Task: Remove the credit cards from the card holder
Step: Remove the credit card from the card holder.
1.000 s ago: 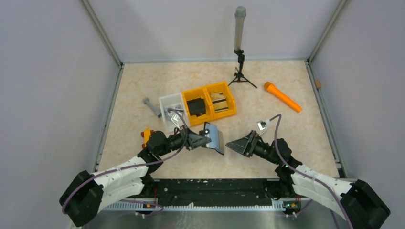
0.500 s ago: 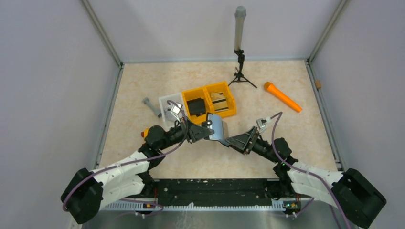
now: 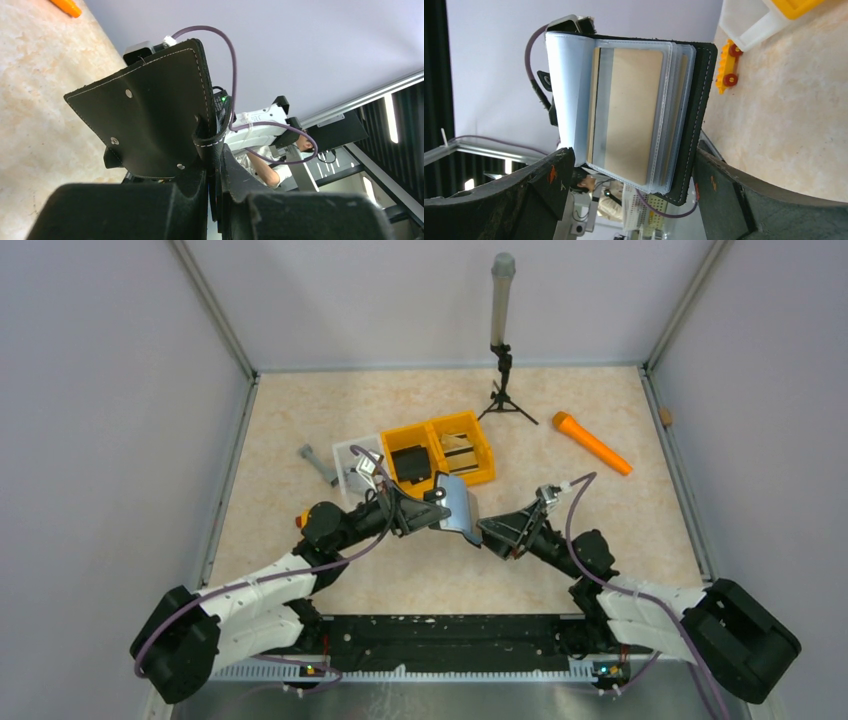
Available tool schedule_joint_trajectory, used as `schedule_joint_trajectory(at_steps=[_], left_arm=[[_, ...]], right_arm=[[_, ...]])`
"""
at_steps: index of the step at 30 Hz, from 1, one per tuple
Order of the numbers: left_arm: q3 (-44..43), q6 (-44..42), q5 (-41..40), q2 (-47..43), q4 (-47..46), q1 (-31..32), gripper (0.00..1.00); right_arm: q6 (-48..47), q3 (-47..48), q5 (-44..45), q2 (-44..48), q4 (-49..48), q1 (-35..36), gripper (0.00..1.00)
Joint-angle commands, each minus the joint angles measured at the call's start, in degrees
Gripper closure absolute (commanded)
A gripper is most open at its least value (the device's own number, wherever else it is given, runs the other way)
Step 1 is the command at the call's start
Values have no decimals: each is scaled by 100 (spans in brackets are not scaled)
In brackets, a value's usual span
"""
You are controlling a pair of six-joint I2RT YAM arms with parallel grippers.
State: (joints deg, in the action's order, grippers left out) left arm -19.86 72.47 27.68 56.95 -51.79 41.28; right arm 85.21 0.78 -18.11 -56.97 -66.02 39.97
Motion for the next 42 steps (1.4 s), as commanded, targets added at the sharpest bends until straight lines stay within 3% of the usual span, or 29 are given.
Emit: schedule_joint_trajectory(at_steps=[1, 5, 10, 14, 23, 27, 32, 36, 39, 42], left_arm=[[-258, 109, 87, -65, -621, -15, 100], [-168, -17, -2, -248, -337, -23, 100], [-4, -58, -42, -304, -314, -26, 100], [-23, -12, 35, -228, -411, -31, 100], [-305, 146, 619, 186, -832, -23, 100], [-321, 127, 758, 311, -928, -16, 100], [-230, -54, 712, 216, -765, -22, 100], [-206, -359, 676, 33, -232, -27, 100], [-172, -746, 523, -215, 560, -36, 100], [-126, -1124, 310, -475, 1311, -48, 100]], right_arm=[[364, 291, -73, 88, -818, 14, 17], [127, 346, 108, 656, -172, 13, 35], [-425, 728, 226, 1559, 1412, 12, 59], [-566, 854, 235, 1792, 1900, 16, 61], [-636, 1019, -122, 1150, 1672, 13, 49], [-541, 917, -43, 1131, 1393, 16, 55], [-698, 870, 194, 1571, 1906, 11, 61], [-845, 784, 500, 2057, 2346, 14, 73], [-1109, 897, 624, 2354, 2982, 5, 93], [-1372, 1038, 708, 2522, 3521, 3, 99]])
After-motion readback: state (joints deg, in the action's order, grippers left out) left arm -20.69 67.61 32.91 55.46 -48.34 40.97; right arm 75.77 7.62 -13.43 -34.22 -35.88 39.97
